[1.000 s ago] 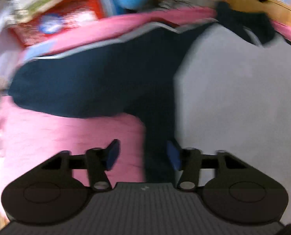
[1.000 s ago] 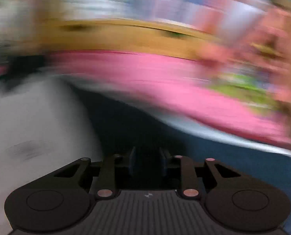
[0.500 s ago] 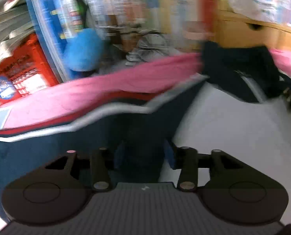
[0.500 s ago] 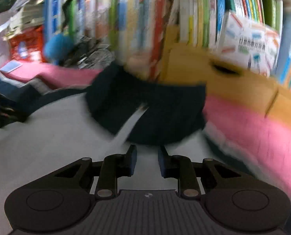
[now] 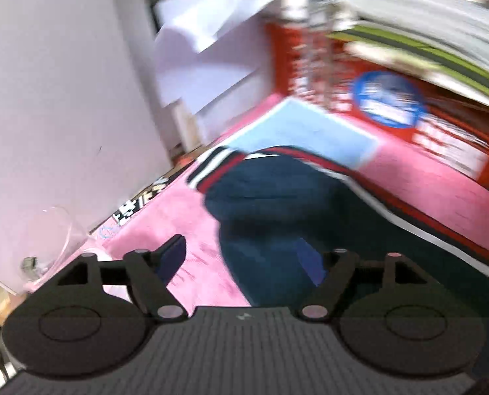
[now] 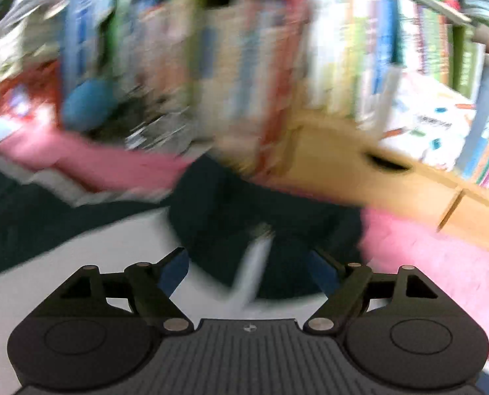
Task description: Fold clothes
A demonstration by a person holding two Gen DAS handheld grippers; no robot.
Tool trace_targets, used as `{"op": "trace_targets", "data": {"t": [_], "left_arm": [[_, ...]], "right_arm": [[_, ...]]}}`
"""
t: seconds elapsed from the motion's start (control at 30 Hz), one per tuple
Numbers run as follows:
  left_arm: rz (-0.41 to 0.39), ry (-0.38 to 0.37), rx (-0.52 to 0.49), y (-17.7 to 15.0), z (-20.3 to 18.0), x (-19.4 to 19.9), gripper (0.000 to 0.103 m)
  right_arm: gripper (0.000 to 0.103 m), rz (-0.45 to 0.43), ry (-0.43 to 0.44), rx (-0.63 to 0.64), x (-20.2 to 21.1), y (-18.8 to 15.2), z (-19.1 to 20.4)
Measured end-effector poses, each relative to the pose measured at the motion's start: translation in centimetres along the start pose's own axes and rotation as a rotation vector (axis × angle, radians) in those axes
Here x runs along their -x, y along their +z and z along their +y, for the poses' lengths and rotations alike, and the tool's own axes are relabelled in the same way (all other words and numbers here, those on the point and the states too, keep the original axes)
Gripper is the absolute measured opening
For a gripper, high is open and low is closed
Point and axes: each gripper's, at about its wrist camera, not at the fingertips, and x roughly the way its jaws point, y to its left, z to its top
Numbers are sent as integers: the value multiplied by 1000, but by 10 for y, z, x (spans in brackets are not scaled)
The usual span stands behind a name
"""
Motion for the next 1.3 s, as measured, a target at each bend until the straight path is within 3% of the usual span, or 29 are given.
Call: {"op": "trace_targets", "data": {"t": [0.1, 0.2, 0.3, 0.33, 0.4, 0.47, 0.57, 0.6, 0.77, 0.8, 0.83, 0.97, 1.07, 1.13, 1.2, 1.3], "left_arm": [[42, -3, 60, 10, 7, -37, 79], [74, -50, 185, 16, 21, -59, 78], [71, -97, 263, 24, 31, -62, 21], [76, -97, 281, 30, 34, -60, 13], [27, -117, 289, 42, 40, -48, 10], [-114, -80, 162, 55, 32, -26, 10], [-289, 66, -35, 54, 6, -10, 10], [-292, 100, -63, 53, 2, -13, 10], [-11, 170, -23, 38, 11, -70, 14], [19, 179, -38, 34, 12, -76, 19], [15, 186, -55, 30, 12, -76, 20], [-37, 201, -132, 23, 4, -53, 32], [-80, 184, -150, 17, 0, -22, 45], [-98, 180, -160, 10, -4, 4, 66], [-114, 162, -183, 4, -11, 27, 66], [-141, 53, -203, -10, -22, 67, 66]], "right_arm": [[80, 91, 21, -17, 12, -13, 25], [81, 154, 7, -43, 19, -22, 41], [83, 172, -20, -40, 29, -27, 54], [83, 175, -31, -32, 31, -28, 58], [83, 176, -53, -17, 33, -27, 66], [85, 172, -73, -3, 34, -24, 75], [89, 166, -103, 18, 35, -19, 88], [91, 164, -105, 23, 33, -17, 92], [92, 156, -101, 11, 14, -7, 104], [92, 154, -98, 2, 9, -5, 104], [91, 153, -95, -7, 4, -4, 104], [59, 133, -69, -91, -18, 8, 99], [59, 111, -67, -187, -42, 21, 89], [60, 99, -70, -203, -64, 35, 84], [74, 87, -73, -217, -85, 49, 78], [78, 114, -60, -244, -110, 71, 71]]}}
